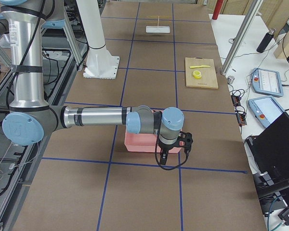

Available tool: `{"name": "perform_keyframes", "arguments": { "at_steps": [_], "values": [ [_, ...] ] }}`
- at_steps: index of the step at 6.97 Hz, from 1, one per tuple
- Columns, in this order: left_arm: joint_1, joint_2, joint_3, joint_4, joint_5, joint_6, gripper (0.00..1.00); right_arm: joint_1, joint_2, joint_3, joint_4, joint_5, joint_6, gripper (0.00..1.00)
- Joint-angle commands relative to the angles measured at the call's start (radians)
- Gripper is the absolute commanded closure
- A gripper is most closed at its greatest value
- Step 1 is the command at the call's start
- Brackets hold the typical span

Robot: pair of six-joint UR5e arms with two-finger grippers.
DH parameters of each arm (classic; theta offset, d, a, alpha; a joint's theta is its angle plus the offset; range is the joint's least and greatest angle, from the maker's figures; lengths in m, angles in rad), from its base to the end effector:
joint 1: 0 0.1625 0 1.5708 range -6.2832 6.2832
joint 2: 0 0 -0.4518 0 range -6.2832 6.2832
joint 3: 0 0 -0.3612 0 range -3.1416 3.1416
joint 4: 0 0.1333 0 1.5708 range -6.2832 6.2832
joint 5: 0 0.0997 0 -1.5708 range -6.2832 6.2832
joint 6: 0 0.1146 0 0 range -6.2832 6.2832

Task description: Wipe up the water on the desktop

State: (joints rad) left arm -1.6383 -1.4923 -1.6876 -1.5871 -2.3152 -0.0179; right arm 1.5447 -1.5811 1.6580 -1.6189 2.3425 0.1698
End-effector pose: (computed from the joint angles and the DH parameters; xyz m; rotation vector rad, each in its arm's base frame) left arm -0.0845 -0.4249 0.6778 0.0705 0.7428 -0.0611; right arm 0.0414 -0.4587 0.6658 -0.0483 -0.7712 0.1254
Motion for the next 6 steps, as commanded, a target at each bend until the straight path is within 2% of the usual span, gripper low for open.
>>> {"name": "perform_keyframes", "arguments": {
  "at_steps": [1,6],
  "values": [
    [0.000,0.000,-0.001,0.001,0.000,-0.004,0.02,0.000,0.004,0.026,-0.003,-0.015,0.004,0.00],
    [0.000,-0.005,-0.004,0.003,-0.001,-0.008,0.01,0.000,0.001,0.028,-0.003,-0.023,0.005,0.00]
  ]
}}
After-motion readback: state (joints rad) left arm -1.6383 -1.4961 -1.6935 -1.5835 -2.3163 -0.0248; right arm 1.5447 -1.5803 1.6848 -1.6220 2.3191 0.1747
